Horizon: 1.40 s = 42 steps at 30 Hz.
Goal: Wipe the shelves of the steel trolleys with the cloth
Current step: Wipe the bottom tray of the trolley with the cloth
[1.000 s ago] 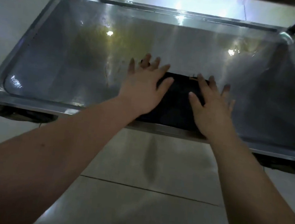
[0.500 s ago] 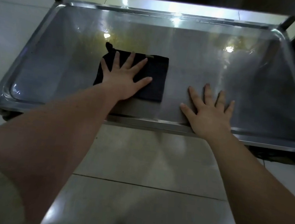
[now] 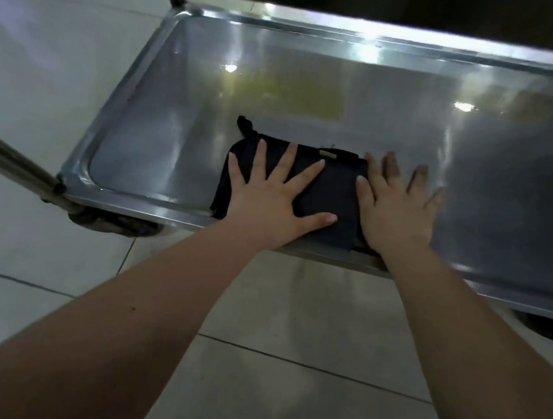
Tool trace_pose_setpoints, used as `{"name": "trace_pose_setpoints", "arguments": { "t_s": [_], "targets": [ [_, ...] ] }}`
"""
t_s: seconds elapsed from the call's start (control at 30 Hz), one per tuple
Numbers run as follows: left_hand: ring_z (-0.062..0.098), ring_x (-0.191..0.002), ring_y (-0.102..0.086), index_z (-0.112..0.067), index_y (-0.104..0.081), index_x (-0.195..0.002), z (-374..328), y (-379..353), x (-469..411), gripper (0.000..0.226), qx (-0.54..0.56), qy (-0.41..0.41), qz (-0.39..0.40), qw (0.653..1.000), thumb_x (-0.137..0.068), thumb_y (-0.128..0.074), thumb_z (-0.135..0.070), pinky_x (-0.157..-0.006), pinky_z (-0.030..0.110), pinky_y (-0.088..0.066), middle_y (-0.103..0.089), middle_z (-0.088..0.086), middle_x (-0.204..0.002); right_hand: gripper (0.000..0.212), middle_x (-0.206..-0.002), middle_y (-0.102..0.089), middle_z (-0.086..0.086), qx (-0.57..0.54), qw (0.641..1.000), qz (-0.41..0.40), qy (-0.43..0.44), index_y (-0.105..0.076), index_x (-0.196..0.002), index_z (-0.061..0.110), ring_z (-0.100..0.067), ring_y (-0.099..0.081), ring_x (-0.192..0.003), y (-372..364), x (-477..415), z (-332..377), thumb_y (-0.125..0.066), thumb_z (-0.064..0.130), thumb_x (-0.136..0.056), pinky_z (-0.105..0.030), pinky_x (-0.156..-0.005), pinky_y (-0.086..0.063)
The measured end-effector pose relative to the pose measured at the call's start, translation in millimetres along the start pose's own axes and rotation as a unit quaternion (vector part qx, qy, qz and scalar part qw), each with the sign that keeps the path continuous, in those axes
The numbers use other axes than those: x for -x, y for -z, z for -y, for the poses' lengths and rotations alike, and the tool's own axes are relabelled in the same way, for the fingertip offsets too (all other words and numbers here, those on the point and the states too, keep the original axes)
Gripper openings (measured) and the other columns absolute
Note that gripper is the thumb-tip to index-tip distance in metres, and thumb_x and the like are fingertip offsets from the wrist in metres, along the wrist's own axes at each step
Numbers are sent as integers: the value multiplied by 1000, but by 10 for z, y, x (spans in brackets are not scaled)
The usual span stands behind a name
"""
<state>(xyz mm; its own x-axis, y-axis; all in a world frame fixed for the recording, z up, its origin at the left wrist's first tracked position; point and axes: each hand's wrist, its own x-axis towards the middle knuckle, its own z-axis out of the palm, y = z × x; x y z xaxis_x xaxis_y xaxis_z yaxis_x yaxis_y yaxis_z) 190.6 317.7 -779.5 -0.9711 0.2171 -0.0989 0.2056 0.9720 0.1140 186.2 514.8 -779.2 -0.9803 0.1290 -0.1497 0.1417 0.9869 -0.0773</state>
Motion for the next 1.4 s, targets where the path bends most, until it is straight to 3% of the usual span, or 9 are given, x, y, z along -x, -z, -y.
{"name": "trace_pose_setpoints", "arguments": {
  "t_s": [0.47, 0.7, 0.9, 1.23, 1.4],
  "targets": [
    [40, -147, 16, -58, 1, -147, 130, 247, -1452, 91, 21, 6, 4, 1000, -66, -13, -98, -106, 70, 15, 5, -2, -165, 58, -163, 4, 13, 15, 1000, -19, -1, 2, -150, 50, -35, 9, -148, -40, -66, 4, -10, 64, -95, -63, -112, 9],
    [44, -144, 22, -68, 9, -140, 253, 265, -944, 71, -5, -35, 53, 998, -74, -8, -91, -105, 73, 15, 18, 2, -163, 57, -163, 2, 13, 6, 1000, -27, -5, -1, -149, 51, -34, 7, -149, -30, -69, -22, -13, 64, -95, -63, -113, 7],
    [43, -144, 21, -69, 17, -136, 456, 77, 114, 70, -8, -33, 7, 999, -70, 4, -92, -104, 71, 17, 16, 0, -163, 58, -163, 3, 12, 14, 999, -29, -7, 2, -150, 50, -36, 9, -148, -57, -55, 19, -9, 64, -94, -63, -113, 9],
    [44, -143, 22, -67, -2, -141, 166, 269, -1374, 74, 8, -37, 37, 999, -74, -17, -92, -103, 74, 16, 12, 1, -164, 59, -163, 0, 14, 12, 999, -32, -11, 0, -149, 52, -34, 7, -149, -74, -96, -14, -10, 66, -93, -61, -113, 8],
    [44, -144, 22, -66, 2, -142, 130, 272, -1261, 73, -6, -36, 45, 998, -75, -14, -91, -104, 73, 15, 15, 1, -163, 58, -163, 1, 14, 13, 999, -25, -15, 1, -149, 52, -33, 7, -149, -55, -111, -8, -10, 66, -94, -62, -113, 8]
  ]
}}
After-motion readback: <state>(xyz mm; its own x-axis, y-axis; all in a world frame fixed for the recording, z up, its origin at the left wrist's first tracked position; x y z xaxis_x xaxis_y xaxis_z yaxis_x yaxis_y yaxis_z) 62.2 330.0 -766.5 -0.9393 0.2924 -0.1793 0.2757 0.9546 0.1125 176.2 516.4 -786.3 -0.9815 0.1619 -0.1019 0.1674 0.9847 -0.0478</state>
